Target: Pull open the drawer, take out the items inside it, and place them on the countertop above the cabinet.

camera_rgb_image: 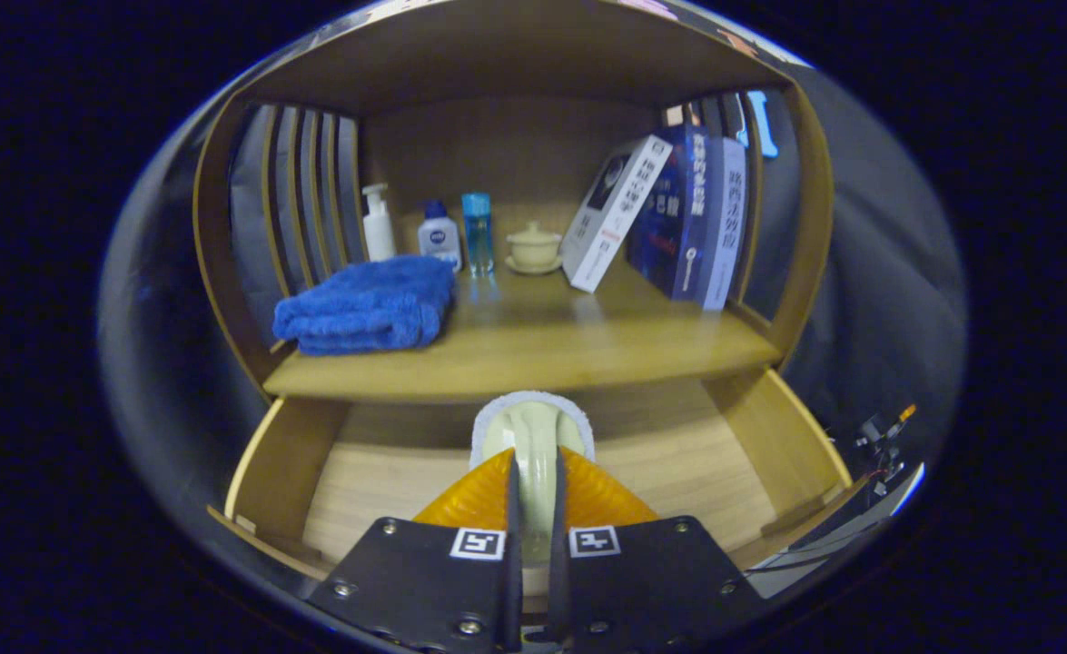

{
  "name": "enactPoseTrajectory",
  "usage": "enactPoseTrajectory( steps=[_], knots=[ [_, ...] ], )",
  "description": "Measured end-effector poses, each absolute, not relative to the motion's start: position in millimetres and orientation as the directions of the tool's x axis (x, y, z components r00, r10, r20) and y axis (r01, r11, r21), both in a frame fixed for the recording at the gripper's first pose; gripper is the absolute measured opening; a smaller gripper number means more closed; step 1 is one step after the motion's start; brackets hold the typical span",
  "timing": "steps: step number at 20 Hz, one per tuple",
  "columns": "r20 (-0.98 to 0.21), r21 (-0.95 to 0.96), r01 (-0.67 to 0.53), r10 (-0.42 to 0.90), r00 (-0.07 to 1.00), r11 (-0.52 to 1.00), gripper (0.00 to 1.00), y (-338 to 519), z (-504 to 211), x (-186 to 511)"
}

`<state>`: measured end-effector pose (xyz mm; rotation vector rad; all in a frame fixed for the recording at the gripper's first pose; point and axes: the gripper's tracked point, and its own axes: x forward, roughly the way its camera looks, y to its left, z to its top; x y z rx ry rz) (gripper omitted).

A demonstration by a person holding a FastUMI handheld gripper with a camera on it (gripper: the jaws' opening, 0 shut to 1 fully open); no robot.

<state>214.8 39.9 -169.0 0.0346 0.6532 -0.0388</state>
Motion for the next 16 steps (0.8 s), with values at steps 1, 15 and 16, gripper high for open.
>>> enactPoseTrajectory(
  steps=[1, 15, 16],
  knots=[
    [-0.588, 0.019, 0.051, -0.03, 0.809, 0.999, 0.12, 39, -159, 221],
    [-0.571, -0.003, 0.048, -0.041, 0.82, 0.999, 0.12, 38, -154, 337],
    [-0.586, -0.015, 0.047, -0.047, 0.809, 0.999, 0.12, 37, -162, 339]
  ],
)
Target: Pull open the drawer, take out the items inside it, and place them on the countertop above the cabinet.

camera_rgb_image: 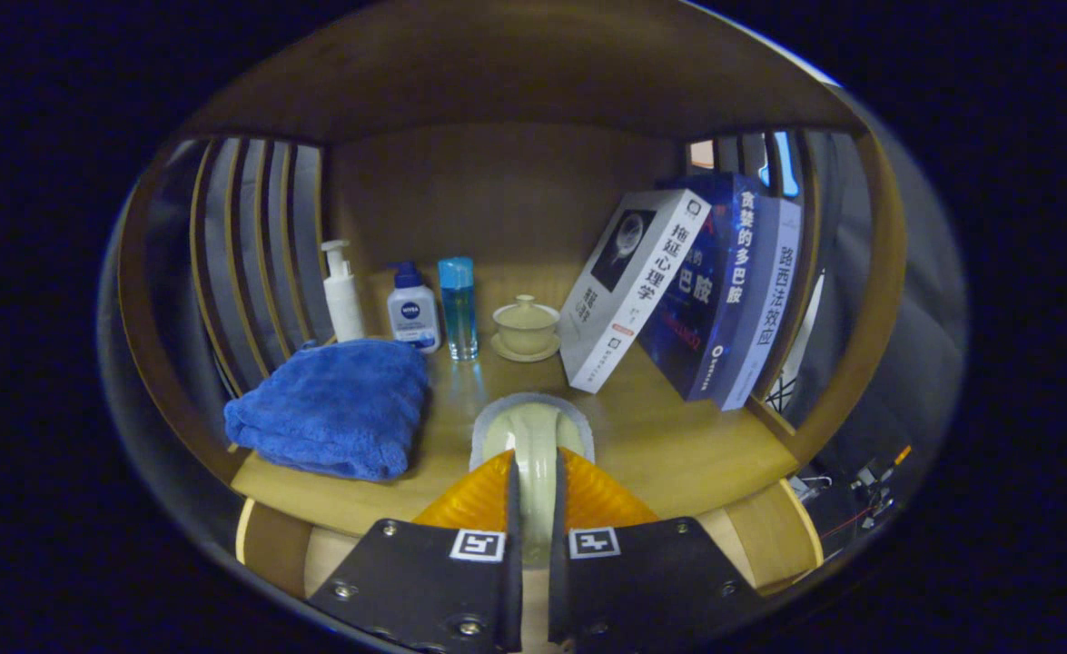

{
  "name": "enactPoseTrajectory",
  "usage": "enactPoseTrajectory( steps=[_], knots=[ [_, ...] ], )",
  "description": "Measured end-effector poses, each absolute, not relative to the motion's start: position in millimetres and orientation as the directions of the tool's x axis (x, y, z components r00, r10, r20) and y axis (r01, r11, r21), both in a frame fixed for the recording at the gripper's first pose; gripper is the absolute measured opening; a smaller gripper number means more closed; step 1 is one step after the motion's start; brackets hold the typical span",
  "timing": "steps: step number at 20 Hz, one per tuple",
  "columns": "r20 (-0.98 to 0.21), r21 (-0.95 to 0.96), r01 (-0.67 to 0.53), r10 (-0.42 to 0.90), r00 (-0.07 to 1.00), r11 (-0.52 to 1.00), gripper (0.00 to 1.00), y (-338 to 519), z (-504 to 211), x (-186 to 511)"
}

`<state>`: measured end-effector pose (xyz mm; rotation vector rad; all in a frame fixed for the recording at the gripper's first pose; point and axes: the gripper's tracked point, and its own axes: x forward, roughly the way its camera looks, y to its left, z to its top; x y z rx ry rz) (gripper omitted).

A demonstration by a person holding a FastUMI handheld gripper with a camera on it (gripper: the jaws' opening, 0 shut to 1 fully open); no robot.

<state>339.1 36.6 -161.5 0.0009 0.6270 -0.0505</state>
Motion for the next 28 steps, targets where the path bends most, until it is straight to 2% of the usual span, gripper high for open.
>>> enactPoseTrajectory(
  steps=[7, 19, 24, 28],
  knots=[
    [-0.565, -0.011, 0.044, -0.042, 0.824, 0.999, 0.12, 34, -166, 355],
    [-0.554, 0.012, 0.017, -0.007, 0.832, 1.0, 0.22, 46, -173, 365],
    [-0.496, 0.037, 0.024, -0.002, 0.869, 0.999, 0.48, 47, -149, 360],
    [-0.412, 0.044, 0.031, -0.01, 0.911, 0.999, 0.51, 43, -116, 338]
  ],
)
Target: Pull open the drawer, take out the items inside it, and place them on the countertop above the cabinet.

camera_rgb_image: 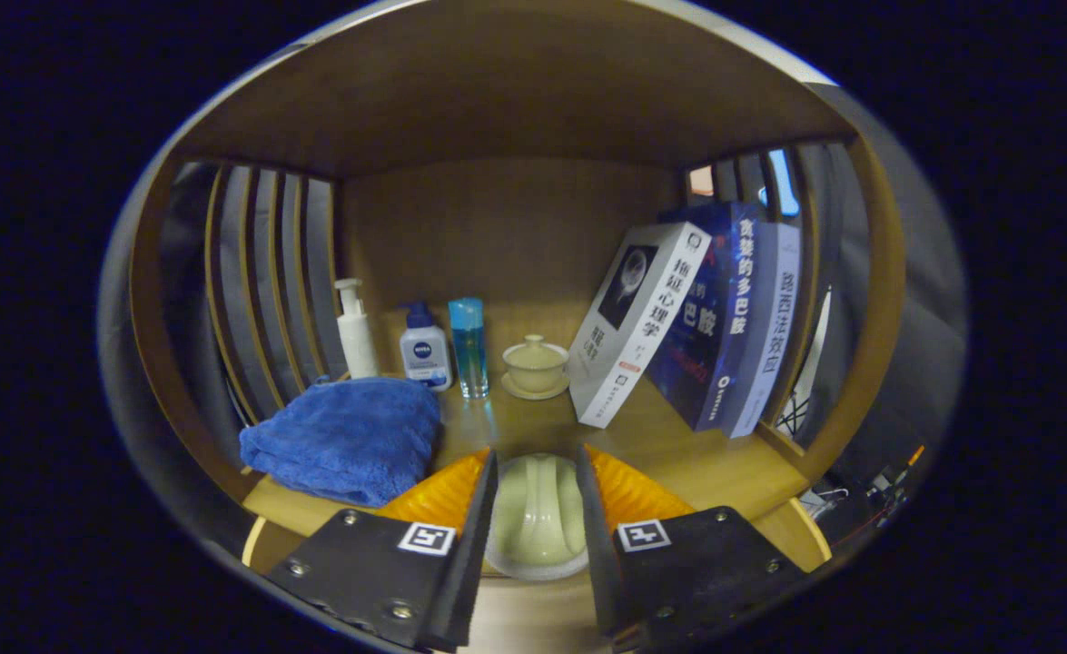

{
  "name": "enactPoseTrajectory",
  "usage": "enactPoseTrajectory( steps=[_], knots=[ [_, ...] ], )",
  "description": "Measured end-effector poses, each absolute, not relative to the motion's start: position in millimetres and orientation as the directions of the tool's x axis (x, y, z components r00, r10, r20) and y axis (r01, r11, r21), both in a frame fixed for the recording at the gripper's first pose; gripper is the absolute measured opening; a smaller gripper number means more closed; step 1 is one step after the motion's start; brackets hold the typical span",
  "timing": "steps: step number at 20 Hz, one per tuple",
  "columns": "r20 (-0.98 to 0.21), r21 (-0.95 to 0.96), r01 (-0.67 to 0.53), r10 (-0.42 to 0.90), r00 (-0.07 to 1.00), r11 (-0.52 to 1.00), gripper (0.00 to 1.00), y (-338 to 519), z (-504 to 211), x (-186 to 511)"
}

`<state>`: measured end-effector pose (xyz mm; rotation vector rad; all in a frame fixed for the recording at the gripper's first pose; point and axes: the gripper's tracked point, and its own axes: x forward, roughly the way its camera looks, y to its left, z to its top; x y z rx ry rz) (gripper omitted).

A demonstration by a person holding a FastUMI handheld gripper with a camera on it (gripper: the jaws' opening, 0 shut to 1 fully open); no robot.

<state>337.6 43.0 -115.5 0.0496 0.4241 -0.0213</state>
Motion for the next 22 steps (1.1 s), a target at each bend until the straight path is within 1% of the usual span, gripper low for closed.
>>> enactPoseTrajectory(
  steps=[2, 5, 9, 12, 19, 22],
  knots=[
    [-0.344, 0.031, 0.031, -0.019, 0.939, 0.999, 0.62, 39, -95, 324],
    [-0.257, 0.015, 0.014, -0.01, 0.966, 1.0, 0.86, 39, -62, 293],
    [-0.127, -0.005, 0.004, -0.005, 0.992, 1.0, 0.91, 37, -24, 244],
    [-0.079, -0.007, -0.013, 0.012, 0.997, 1.0, 0.95, 39, -17, 200],
    [-0.091, -0.024, -0.029, 0.027, 0.996, 0.999, 0.96, 39, -45, 132],
    [-0.139, -0.006, -0.056, 0.055, 0.989, 0.998, 0.96, 43, -78, 109]
  ],
)
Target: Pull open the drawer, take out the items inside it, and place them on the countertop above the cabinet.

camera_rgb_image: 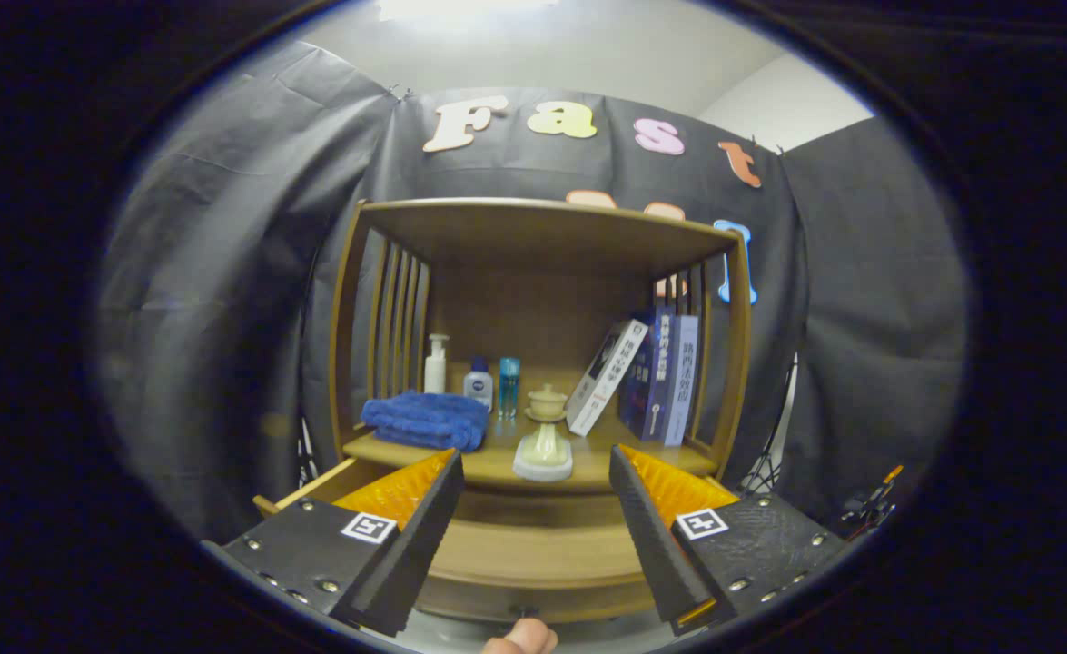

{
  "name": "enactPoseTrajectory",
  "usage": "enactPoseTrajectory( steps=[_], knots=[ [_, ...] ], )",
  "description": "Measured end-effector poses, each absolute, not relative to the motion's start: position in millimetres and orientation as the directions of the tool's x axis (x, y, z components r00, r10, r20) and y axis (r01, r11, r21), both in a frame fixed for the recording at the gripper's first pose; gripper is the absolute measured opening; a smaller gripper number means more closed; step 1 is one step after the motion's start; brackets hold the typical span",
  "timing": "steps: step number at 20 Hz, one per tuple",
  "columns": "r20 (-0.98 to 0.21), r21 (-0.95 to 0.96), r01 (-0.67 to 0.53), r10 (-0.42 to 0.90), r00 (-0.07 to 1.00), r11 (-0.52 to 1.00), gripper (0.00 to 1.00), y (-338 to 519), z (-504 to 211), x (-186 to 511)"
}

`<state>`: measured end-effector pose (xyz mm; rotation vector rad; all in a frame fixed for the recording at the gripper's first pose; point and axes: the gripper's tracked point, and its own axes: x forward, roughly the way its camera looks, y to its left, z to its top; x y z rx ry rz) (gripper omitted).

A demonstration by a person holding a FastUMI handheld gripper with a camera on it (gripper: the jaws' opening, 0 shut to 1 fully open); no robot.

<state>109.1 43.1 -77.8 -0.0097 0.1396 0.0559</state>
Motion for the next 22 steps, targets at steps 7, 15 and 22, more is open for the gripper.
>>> enactPoseTrajectory(
  steps=[7, 15, 22],
  knots=[
    [-0.209, 0.056, -0.057, 0.068, 0.976, 0.997, 0.96, 43, -139, 75],
    [-0.281, 0.107, 0.0, 0.031, 0.959, 0.994, 0.96, 35, -189, 71],
    [-0.307, 0.135, 0.0, 0.042, 0.951, 0.991, 0.97, 39, -211, 78]
  ],
)
